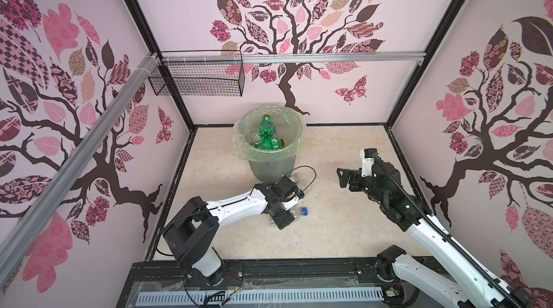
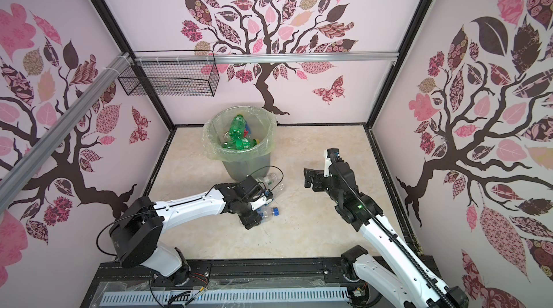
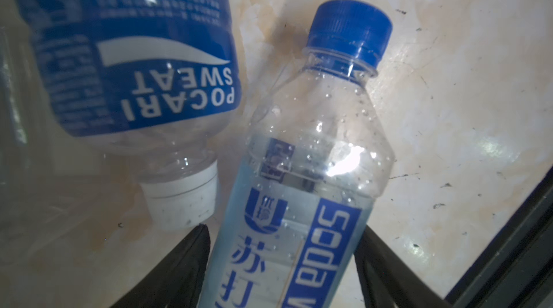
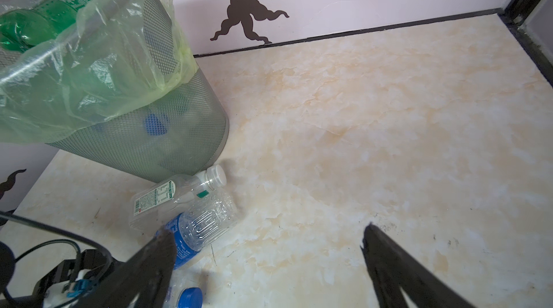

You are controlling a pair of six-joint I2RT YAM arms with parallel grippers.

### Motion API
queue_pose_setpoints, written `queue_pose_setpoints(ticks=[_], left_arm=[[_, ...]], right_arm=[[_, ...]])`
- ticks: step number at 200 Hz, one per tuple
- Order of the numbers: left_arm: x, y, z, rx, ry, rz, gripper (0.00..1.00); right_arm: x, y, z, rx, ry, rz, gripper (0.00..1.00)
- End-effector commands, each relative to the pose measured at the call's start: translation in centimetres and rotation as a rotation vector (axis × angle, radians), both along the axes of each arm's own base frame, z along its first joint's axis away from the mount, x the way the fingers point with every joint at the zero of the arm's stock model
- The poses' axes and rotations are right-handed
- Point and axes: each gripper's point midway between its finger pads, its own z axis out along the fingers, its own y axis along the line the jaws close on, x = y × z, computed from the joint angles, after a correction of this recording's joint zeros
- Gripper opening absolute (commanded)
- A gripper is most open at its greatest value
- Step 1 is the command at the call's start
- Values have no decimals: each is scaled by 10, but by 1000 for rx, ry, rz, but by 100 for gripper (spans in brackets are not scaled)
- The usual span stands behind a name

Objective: Throw the plastic bottles in the bin
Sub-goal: 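Close the left gripper on the clear soda water bottle and lift it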

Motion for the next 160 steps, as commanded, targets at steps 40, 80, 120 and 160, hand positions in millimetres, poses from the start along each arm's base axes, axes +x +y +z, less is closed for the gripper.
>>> queue_pose_setpoints(ticks=[40, 80, 120, 160], left_arm=[[-8, 10, -12, 82, -7, -11, 62], [-7, 7, 9, 24, -60, 3, 49], [-5, 7, 45, -70, -136, 33, 48], [-3, 14, 96, -186, -230, 107, 48]], right_arm=[[-2, -5, 4, 7, -14, -18, 99], [-3, -8, 6, 7, -24, -31, 99], [-1, -7, 9, 5, -25, -29, 99], [1, -4, 5, 2, -11, -19, 99]])
